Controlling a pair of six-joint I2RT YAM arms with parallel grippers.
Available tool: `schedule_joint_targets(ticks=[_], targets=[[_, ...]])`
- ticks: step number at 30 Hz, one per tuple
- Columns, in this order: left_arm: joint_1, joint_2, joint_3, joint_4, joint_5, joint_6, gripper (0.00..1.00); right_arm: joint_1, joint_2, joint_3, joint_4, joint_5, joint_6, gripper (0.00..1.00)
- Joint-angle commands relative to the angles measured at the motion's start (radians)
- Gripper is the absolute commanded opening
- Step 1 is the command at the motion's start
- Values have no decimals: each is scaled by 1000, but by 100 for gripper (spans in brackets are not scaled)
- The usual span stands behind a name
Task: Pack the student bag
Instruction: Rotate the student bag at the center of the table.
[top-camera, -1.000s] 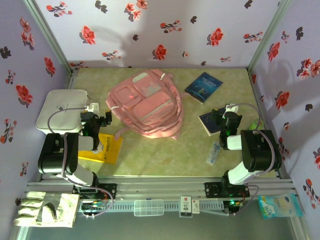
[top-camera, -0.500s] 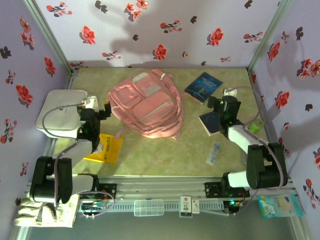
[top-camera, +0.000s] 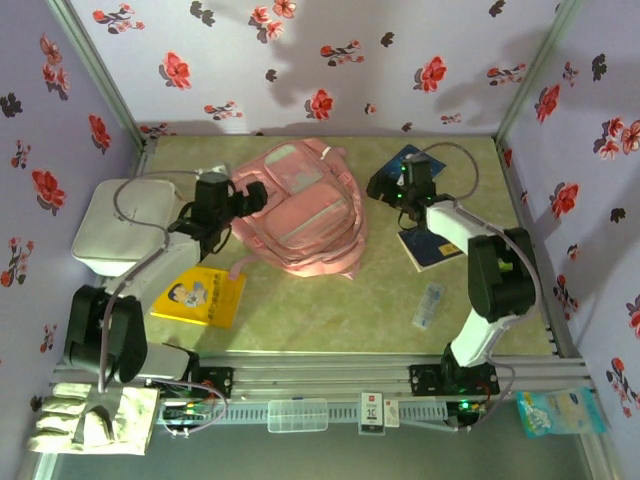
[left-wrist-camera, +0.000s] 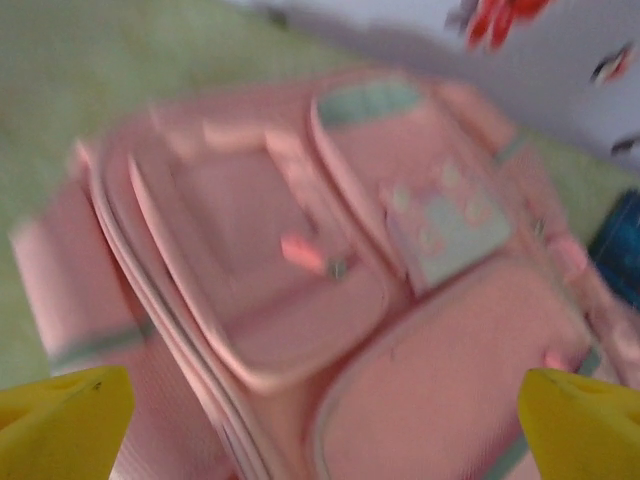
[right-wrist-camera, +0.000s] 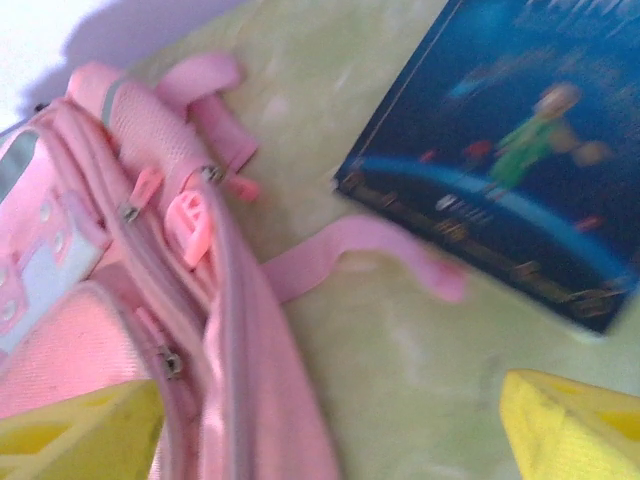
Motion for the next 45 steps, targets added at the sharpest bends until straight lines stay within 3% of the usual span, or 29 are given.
schedule_joint_targets(ticks=[1, 4, 9, 12, 15, 23, 31, 35, 39, 43, 45], targets=[[-32, 47, -13, -91, 86, -179, 97, 21, 78, 82, -42, -149, 83, 84], [-65, 97, -38, -29, 153, -206, 92, 29, 144, 131, -68, -193, 94, 79], [-96, 196, -9, -22, 168, -238, 89, 37, 202, 152, -81, -238, 101, 69], [-95, 257, 20, -18, 174, -235, 84, 39, 219, 153, -99, -249, 98, 54], [-94, 308, 57, -18, 175, -211, 84, 39, 218, 143, -114, -250, 92, 48], [-51, 431, 195, -67, 150, -119, 82, 68, 187, 44, -32, -278, 185, 37], [51, 495, 343, -200, 51, 36, 83, 222, 170, -30, 166, -232, 449, 36], [95, 485, 407, -272, -28, 104, 81, 298, 161, -9, 171, -159, 509, 40], [110, 426, 465, -368, -114, 168, 82, 288, 57, -36, 76, -7, 463, 48], [100, 363, 510, -466, -125, 268, 88, 259, -111, -83, -19, 165, 346, 71], [81, 340, 527, -508, -101, 323, 92, 246, -198, -124, -26, 255, 281, 91]])
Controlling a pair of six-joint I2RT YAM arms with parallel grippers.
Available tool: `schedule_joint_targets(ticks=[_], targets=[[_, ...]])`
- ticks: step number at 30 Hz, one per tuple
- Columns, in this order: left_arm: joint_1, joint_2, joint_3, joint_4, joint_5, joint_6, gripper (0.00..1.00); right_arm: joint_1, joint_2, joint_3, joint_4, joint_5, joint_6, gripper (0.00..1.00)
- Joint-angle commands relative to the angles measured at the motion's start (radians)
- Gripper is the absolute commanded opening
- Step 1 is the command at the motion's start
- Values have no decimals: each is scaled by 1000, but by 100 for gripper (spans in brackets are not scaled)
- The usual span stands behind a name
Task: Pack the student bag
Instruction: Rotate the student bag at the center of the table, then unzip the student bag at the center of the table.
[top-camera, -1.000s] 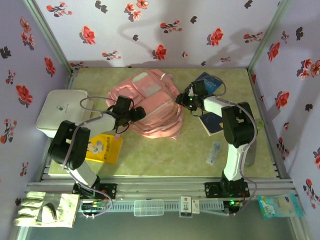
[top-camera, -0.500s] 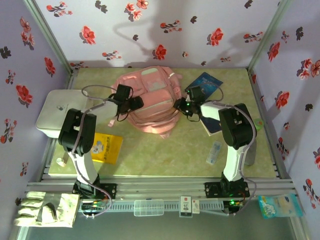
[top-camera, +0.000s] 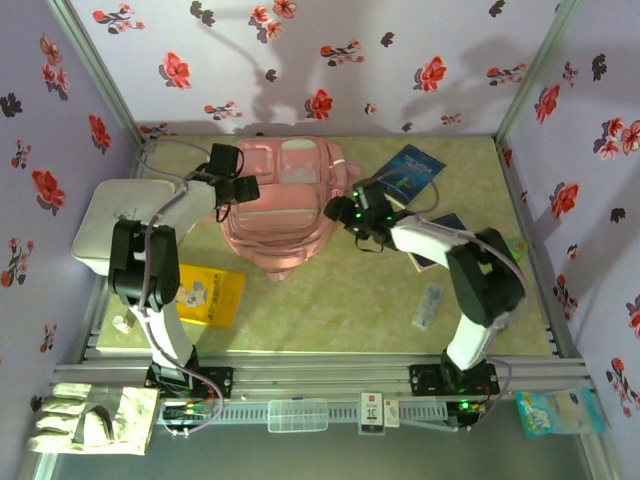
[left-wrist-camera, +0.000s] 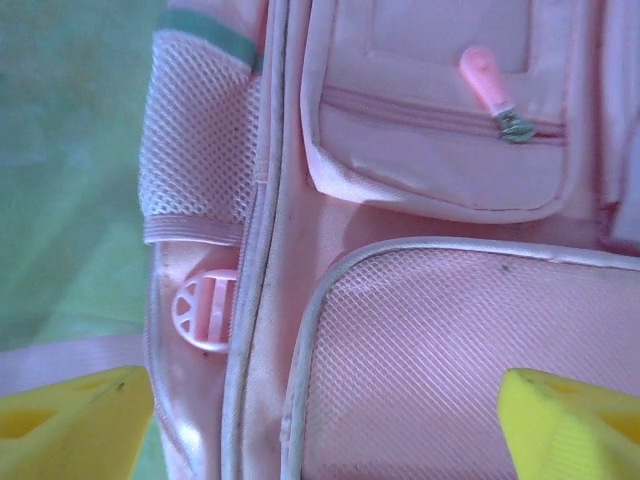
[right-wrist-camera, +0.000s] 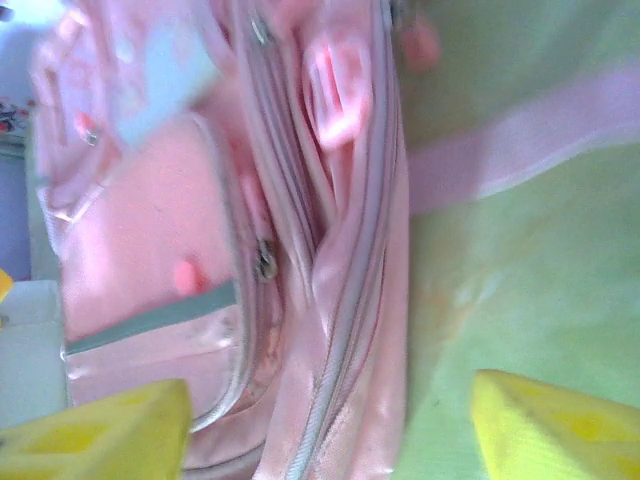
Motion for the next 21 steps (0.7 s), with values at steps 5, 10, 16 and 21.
schedule_joint_targets(ticks=[5, 10, 16, 21], targets=[[-166, -90, 72, -154, -3, 279, 100, -55, -240, -58, -129, 362, -242, 99], [-292, -20, 137, -186, -6, 279, 100, -111, -282, -36, -202, 365, -296, 99], [-399, 147, 303, -296, -40, 212, 77, -157, -341, -118, -109, 382, -285, 99], [-451, 225, 369, -327, -135, 202, 69, -197, -337, -128, -128, 291, -280, 99]])
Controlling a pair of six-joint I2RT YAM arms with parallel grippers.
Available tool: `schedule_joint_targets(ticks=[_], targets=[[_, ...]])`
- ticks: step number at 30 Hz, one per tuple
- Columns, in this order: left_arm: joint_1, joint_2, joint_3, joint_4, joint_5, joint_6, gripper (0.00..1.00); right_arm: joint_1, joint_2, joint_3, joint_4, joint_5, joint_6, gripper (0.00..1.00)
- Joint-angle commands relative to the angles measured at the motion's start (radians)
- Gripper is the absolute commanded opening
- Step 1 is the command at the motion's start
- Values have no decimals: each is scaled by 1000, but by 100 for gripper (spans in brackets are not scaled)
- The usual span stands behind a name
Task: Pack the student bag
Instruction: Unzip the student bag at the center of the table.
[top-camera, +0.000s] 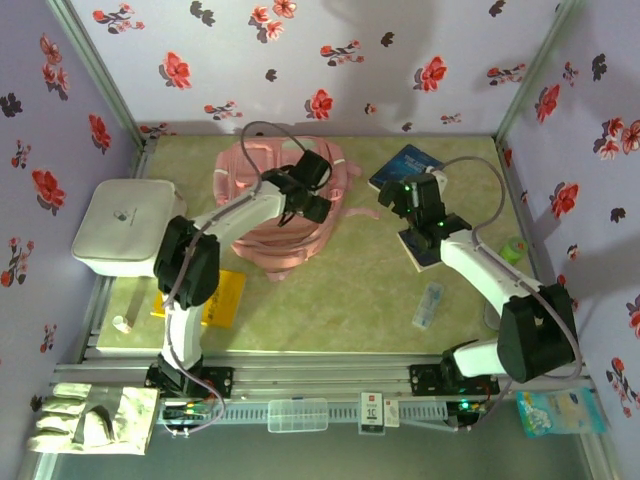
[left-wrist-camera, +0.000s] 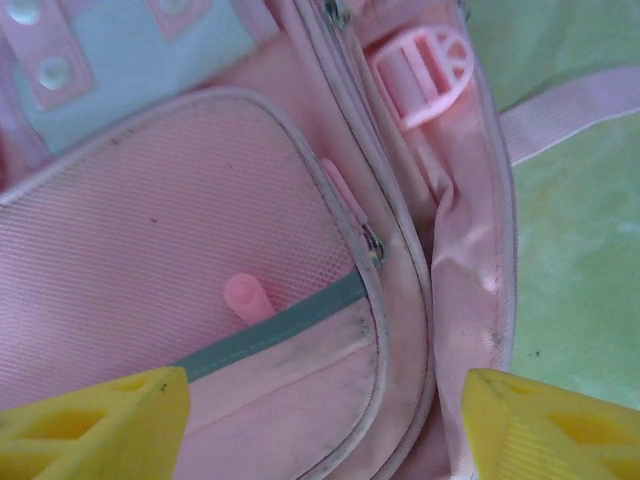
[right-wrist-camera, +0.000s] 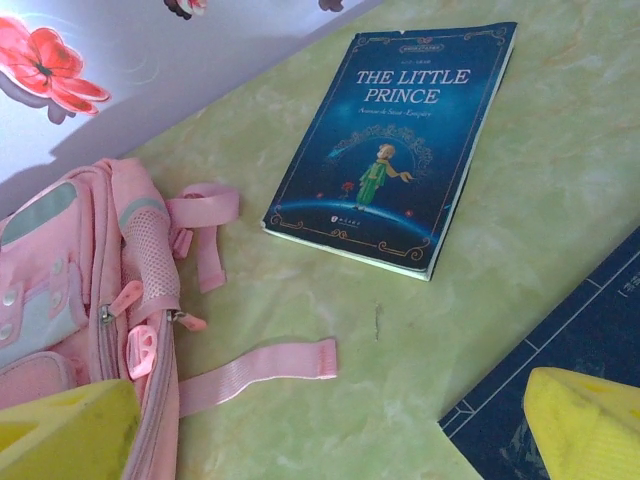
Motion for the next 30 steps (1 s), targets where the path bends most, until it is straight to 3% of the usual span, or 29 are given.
schedule_joint_targets(ticks=[1, 8, 17, 23, 30], targets=[[-24, 41, 64, -80, -101, -15, 67, -19, -8, -13, 17, -52, -19, 99], [-34, 161, 135, -118, -125, -6, 52, -23, 23, -38, 85, -142, 4, 99], [-41, 260, 183, -137, -178, 26, 50, -22, 50, -58, 135, -209, 33, 99], [-40, 275, 212, -145, -251, 79, 31, -22, 61, -65, 159, -233, 14, 99], [-36, 192, 196, -157, -253, 172, 13, -23, 86, -55, 172, -252, -15, 99]])
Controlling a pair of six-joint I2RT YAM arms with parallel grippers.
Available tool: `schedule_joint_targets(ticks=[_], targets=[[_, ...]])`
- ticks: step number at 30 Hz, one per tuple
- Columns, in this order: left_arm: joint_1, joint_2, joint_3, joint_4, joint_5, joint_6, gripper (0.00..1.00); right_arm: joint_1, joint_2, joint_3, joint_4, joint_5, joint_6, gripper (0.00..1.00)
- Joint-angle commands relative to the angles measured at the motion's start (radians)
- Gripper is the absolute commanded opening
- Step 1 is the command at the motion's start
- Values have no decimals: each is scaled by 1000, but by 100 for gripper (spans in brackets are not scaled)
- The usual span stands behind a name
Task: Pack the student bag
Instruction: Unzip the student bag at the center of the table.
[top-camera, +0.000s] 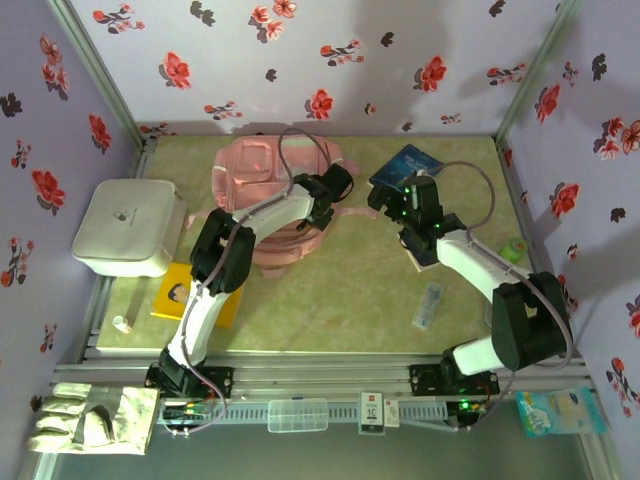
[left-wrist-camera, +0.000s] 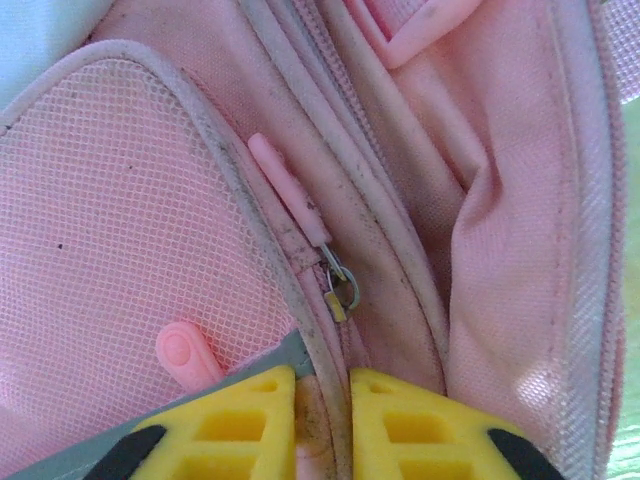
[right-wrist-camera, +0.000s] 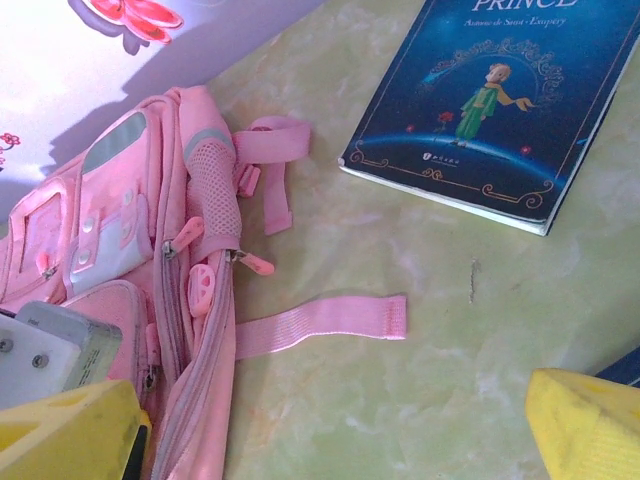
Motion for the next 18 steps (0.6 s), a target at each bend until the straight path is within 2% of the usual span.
schedule_joint_targets(ticks=[1, 8, 11, 13, 14, 18], targets=[[11, -70, -4, -33, -42, 81, 12, -5, 22, -2, 25, -23, -26, 99], [40, -289, -128, 13, -8, 113, 3, -5, 91, 39, 38, -111, -71, 99], [60, -381, -193, 59, 21, 128, 2, -4, 146, 77, 66, -222, -120, 99], [70, -430, -217, 78, 39, 130, 1, 3, 180, 105, 107, -354, -166, 93], [73, -452, -220, 79, 46, 132, 1, 12, 197, 115, 125, -382, -183, 90], [82, -517, -224, 95, 49, 152, 1, 31, 259, 157, 157, -395, -236, 81]])
